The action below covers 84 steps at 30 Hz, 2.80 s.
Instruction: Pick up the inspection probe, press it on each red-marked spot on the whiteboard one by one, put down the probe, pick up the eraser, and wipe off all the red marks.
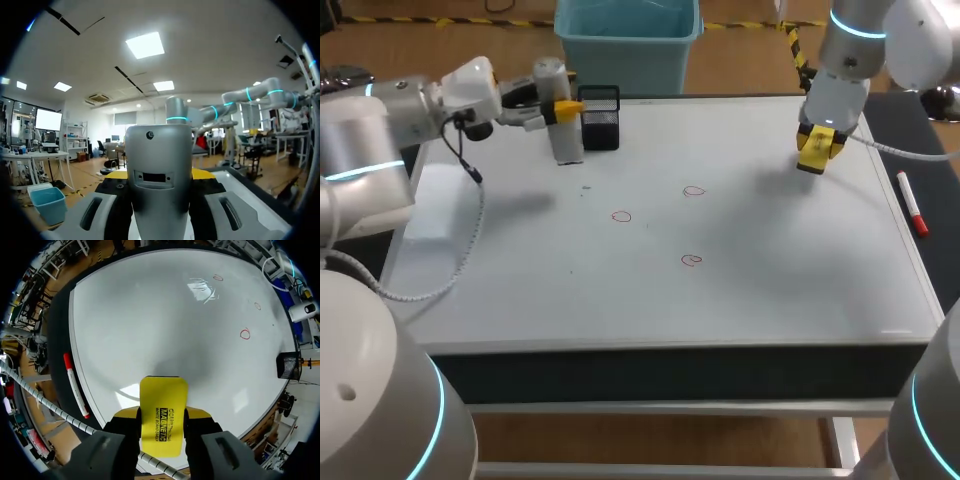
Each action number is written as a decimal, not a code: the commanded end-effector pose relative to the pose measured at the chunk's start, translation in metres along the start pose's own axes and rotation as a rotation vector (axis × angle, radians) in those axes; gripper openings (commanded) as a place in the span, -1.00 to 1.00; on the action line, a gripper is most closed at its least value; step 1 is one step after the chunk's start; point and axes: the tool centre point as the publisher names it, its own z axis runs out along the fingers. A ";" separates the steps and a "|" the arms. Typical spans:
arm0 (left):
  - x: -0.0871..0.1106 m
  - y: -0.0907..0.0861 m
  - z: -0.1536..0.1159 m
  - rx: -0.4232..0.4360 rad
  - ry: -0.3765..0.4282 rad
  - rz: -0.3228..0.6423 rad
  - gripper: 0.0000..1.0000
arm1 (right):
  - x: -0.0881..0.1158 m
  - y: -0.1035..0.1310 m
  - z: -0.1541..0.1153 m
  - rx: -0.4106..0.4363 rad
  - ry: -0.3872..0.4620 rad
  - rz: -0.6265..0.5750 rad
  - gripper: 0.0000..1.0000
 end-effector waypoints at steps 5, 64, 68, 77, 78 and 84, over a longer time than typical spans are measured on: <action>0.024 0.008 0.036 -0.006 0.108 -0.030 -1.00 | 0.001 0.000 -0.001 0.001 0.003 -0.002 -1.00; 0.072 0.090 0.062 -0.013 0.228 -0.137 -1.00 | 0.001 0.000 -0.001 0.001 0.003 -0.002 -1.00; 0.072 0.090 0.062 -0.012 0.230 -0.135 -1.00 | 0.001 0.000 -0.001 0.001 0.003 -0.002 -1.00; 0.071 0.090 0.062 -0.014 0.235 -0.135 -1.00 | 0.001 0.000 -0.001 0.001 0.003 -0.002 -1.00; 0.071 0.090 0.062 -0.014 0.235 -0.135 -1.00 | 0.001 0.000 -0.001 0.001 0.003 -0.002 -1.00; 0.072 0.090 0.062 -0.012 0.236 -0.133 -1.00 | 0.001 0.000 -0.001 0.001 0.003 -0.002 -1.00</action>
